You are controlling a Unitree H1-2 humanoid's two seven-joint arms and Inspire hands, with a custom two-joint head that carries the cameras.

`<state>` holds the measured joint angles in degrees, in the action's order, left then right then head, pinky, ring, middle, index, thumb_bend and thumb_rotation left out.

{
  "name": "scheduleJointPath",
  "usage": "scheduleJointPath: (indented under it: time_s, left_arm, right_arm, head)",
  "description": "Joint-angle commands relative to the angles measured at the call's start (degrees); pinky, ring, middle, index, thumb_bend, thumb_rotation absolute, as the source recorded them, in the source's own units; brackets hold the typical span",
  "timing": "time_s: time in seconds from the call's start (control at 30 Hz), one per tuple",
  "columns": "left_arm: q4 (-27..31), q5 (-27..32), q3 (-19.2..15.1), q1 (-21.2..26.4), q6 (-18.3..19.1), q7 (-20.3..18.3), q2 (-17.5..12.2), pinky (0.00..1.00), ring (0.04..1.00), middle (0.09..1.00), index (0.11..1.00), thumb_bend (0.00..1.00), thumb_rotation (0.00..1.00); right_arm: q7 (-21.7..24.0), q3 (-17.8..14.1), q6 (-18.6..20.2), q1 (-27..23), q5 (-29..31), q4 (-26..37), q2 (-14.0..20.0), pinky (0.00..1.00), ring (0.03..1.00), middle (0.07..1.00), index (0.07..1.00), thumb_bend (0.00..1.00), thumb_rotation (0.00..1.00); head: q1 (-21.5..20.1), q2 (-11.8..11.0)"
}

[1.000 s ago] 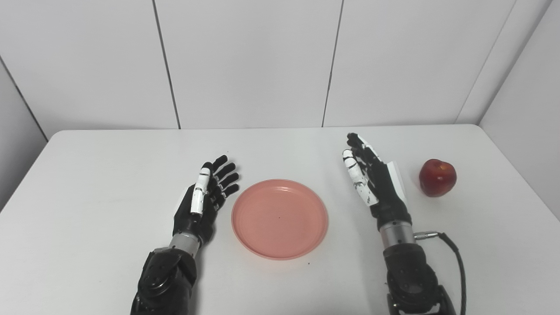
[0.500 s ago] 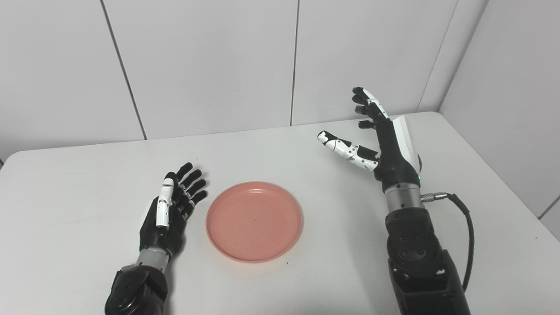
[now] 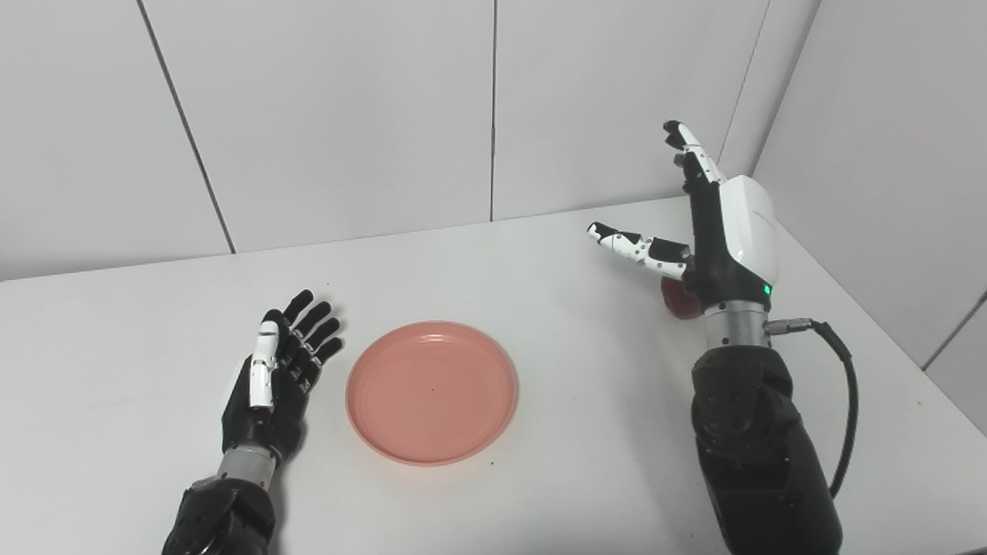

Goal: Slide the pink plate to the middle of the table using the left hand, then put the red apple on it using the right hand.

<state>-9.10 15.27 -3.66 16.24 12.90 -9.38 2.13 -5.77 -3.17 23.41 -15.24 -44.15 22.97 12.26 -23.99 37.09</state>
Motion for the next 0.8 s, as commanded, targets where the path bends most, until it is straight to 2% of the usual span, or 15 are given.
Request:
scheduleJointPath:
  time_s: [0.0,0.27,0.53,0.67,0.77]
  left_arm:
    - [-1.0,0.0,0.0,0.3,0.8,0.3,-0.4,0.86,0.862,0.868,0.857,0.38,1.00]
    - [-1.4,0.6,-0.3,0.5,0.8,-0.1,-0.5,0.86,0.864,0.869,0.855,0.38,1.00]
    - [-1.5,0.8,-0.4,0.6,1.0,0.2,-0.4,0.86,0.861,0.866,0.852,0.38,1.00]
    - [-1.6,0.9,-0.5,0.6,1.2,0.2,-0.4,0.86,0.862,0.869,0.858,0.37,1.00]
    - [-1.1,1.0,-0.5,0.5,1.7,0.3,-0.4,0.86,0.864,0.870,0.858,0.37,1.00]
  right_arm:
    - [-2.2,-1.2,-1.8,-1.3,-1.3,-0.1,1.8,0.73,0.834,0.880,0.892,0.91,0.44]
    - [-2.1,-2.7,0.4,-0.9,-3.9,-2.3,3.3,0.66,0.799,0.885,0.907,0.98,0.53]
    - [-1.9,-4.6,1.8,-0.7,-4.7,-5.4,4.6,0.69,0.821,0.892,0.909,1.00,0.55]
    - [-2.1,-5.0,1.8,-0.7,-4.6,-7.2,5.1,0.66,0.810,0.883,0.906,1.00,0.58]
    - [-1.4,-5.0,2.6,-0.8,-4.7,-8.7,5.4,0.69,0.837,0.889,0.918,1.00,0.61]
  head:
    - [0.1,0.0]
    - [-0.2,0.0]
    - [-0.2,-0.1]
    - [-0.1,0.1]
    - [-0.1,0.3]
